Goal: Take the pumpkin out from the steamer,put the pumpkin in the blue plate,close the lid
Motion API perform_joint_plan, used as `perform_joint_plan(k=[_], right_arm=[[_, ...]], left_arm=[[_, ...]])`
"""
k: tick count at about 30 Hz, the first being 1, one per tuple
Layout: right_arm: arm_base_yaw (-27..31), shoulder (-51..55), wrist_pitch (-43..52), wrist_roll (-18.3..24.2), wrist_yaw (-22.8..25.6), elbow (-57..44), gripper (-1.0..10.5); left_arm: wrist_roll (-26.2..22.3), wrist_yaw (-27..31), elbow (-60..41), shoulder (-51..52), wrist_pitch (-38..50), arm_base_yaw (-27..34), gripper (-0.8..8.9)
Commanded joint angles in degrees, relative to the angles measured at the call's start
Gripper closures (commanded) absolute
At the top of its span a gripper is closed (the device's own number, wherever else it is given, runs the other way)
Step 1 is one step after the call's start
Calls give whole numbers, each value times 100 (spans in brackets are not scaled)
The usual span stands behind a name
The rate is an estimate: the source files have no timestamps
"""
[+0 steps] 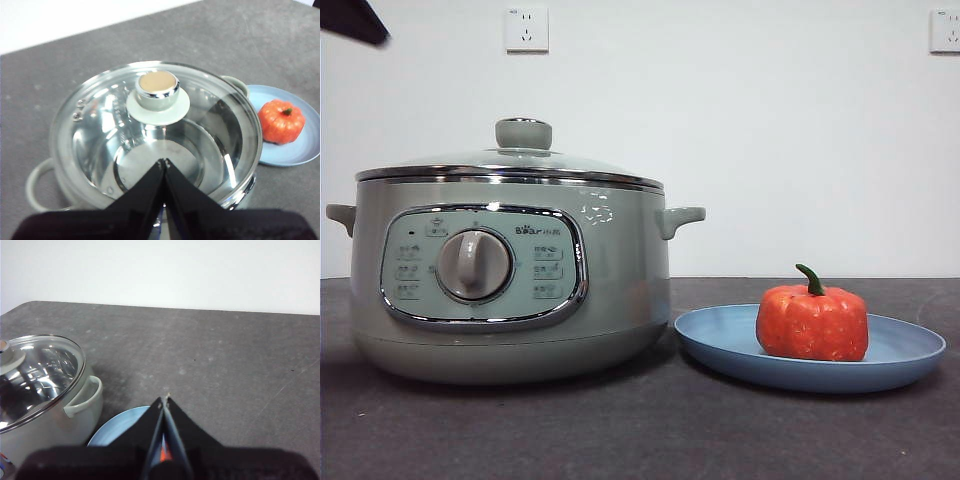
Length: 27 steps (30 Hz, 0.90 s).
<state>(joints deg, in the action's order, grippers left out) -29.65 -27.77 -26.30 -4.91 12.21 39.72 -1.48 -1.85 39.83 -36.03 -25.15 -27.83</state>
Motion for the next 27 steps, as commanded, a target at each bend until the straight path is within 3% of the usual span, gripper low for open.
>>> perform_joint_plan(k=[1,5,11,19,27], right_arm=[[-7,4,13,-13,15,-46,946],[-7,4,13,-13,15,-46,946],[-9,4,11,-13,13,-46,946],[-7,4,11,-13,13,-46,946],[-7,4,11,-13,15,-46,946]], left_arm=[[-173,15,-55,586,-46,109,816],[-173,28,-560,1436,378,470,816],[-105,26,-2118,2555,1344,1423,816],[332,50,-3239,3075,1440,2306,816],[496,52,-3674,3359,1440,2583,816]])
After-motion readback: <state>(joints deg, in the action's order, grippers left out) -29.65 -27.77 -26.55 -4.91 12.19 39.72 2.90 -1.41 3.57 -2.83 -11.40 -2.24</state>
